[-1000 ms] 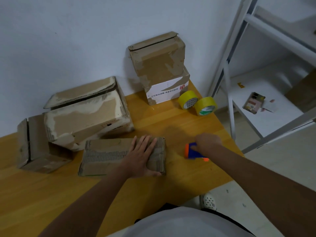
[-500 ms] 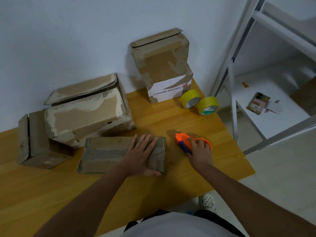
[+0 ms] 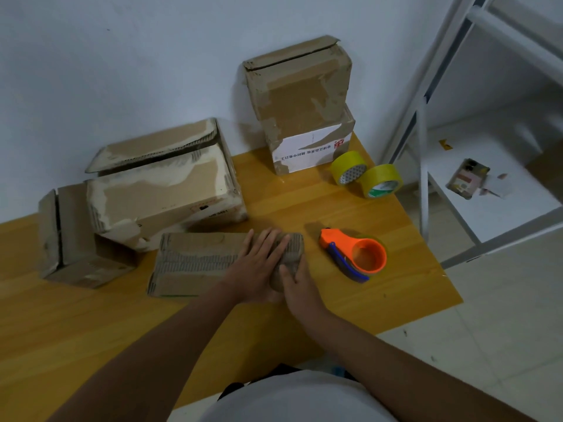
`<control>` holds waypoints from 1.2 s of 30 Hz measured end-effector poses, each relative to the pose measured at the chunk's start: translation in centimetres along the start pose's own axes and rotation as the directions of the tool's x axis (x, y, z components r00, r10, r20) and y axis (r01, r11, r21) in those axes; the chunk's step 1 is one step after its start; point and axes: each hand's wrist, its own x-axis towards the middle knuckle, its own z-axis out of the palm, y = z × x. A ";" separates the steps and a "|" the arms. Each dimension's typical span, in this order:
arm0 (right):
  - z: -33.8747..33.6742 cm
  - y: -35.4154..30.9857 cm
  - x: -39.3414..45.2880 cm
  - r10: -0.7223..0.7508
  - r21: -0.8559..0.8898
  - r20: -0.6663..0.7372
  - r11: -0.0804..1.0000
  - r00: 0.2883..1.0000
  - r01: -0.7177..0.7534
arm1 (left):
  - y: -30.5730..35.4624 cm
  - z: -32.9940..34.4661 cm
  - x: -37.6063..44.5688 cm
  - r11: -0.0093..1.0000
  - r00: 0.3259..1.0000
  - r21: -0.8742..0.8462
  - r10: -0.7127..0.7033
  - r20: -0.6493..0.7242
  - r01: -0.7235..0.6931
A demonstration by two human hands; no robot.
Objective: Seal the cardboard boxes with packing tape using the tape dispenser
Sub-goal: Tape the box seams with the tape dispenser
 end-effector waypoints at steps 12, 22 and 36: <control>-4.4 -0.2 3.9 -0.189 -0.373 0.163 0.897 0.968 0.238 | -5.3 -0.8 -8.6 0.495 0.526 -0.495 -0.846 -0.087 0.714; -8.3 5.8 -2.5 -0.051 -0.458 -0.038 0.889 0.998 0.028 | 0.7 -1.1 -3.2 0.525 0.730 -0.728 -0.682 -0.050 0.441; -7.1 3.2 -1.2 -0.180 -0.162 0.032 0.970 0.983 0.183 | 3.7 -1.5 -1.6 0.609 0.887 -0.752 -0.456 -0.071 0.253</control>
